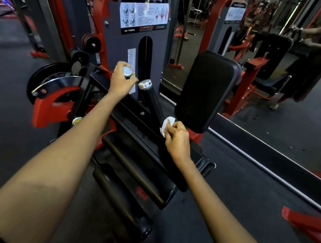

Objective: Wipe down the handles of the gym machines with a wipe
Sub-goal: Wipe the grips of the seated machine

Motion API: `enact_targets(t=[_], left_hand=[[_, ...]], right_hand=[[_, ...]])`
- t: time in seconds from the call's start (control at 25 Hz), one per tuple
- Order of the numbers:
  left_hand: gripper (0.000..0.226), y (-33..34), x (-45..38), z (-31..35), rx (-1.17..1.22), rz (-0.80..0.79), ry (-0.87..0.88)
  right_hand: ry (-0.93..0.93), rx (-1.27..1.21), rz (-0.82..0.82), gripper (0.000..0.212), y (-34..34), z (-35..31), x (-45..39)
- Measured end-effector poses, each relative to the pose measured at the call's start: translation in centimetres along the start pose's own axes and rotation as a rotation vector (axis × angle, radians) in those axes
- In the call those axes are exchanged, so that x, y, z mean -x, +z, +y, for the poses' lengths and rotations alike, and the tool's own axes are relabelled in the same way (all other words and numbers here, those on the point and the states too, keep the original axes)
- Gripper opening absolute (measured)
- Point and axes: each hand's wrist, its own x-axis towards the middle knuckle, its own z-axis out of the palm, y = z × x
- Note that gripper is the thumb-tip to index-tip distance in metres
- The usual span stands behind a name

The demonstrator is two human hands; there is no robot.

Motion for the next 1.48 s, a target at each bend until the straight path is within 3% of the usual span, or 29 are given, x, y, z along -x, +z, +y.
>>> enact_targets(t=[0.12,0.2,0.28,0.36,0.44,0.52,0.68,0.84,1.12,1.48], left_hand=[[0.037,0.1,0.0,0.1,0.007,-0.006,-0.007],[0.037,0.0,-0.1,0.0,0.006,-0.006,-0.015],[0.038,0.0,-0.2,0.1,0.003,-0.011,-0.018],[0.037,0.1,-0.2,0.1,0.001,-0.017,-0.019],[0.037,0.0,-0.1,0.3,-0.003,-0.014,-0.023],[0.036,0.0,-0.1,0.2,-0.016,-0.021,-0.030],[0.039,-0.2,-0.4,0.2,-0.054,-0.067,-0.029],[0.056,-0.4,-0.6,0.1,-0.121,-0.119,-0.004],[0.049,-1.1,-0.6,-0.4,-0.060,-0.137,0.028],[0.050,-2.5,-0.7,-0.5,-0.063,-0.285,0.072]], right_hand=[[0.000,0.288,0.050,0.018,0.5,-0.2,1.9],[-0.007,0.409,-0.070,0.010,-0.8,-1.2,1.4],[0.078,0.375,-0.174,0.013,-2.5,-2.2,-0.4],[0.123,0.200,-0.157,0.017,-3.4,-3.2,-2.2],[0.014,0.056,-0.040,0.015,-2.5,-3.8,-3.4],[-0.032,0.008,-0.074,0.017,-1.2,-3.4,-3.3],[-0.049,0.234,-0.141,0.016,-0.7,0.2,-1.1],[-0.018,0.333,-0.261,0.018,-2.1,0.5,-1.1],[0.012,0.032,-0.048,0.017,-1.5,-4.7,-5.0],[0.232,0.489,-0.079,0.014,0.4,-2.2,1.4]])
